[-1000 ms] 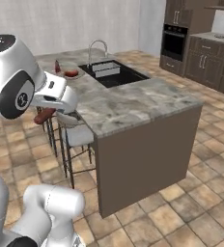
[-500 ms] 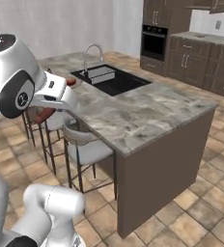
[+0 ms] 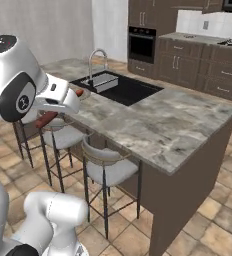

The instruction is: Move the hot dog bun to the plate on the dining table and place the condiment next to that plate. Then navigate to the fridge and take the sausage and place it on the plate as well.

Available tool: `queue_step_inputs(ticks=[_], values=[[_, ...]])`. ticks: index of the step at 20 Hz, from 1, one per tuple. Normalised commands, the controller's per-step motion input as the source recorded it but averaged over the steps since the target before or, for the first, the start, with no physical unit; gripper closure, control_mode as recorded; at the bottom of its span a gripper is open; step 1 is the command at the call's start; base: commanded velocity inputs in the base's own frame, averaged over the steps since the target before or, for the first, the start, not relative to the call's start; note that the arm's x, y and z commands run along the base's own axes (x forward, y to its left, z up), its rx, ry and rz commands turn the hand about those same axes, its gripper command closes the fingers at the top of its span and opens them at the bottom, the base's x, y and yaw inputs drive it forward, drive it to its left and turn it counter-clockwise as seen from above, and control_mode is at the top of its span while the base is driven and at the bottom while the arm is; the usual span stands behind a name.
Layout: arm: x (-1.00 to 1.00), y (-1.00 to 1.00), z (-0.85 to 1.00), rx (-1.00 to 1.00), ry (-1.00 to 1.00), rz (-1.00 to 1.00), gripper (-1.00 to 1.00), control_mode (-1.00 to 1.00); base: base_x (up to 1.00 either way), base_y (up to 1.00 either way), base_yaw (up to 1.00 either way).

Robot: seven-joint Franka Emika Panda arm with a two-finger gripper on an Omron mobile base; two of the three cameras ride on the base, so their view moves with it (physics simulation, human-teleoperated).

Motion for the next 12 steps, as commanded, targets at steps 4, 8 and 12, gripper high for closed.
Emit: queue_step_inputs(ticks=[4, 8, 12], values=[[0.0, 0.0, 0.0, 0.0, 0.0, 0.0, 1.0, 1.0, 0.08, 1.0, -0.3], [0.0, 0.0, 0.0, 0.0, 0.0, 0.0, 1.0, 1.0, 0.08, 1.0, -0.3], [0.0, 0.0, 0.0, 0.0, 0.0, 0.0, 1.0, 1.0, 0.15, 1.0, -0.3]])
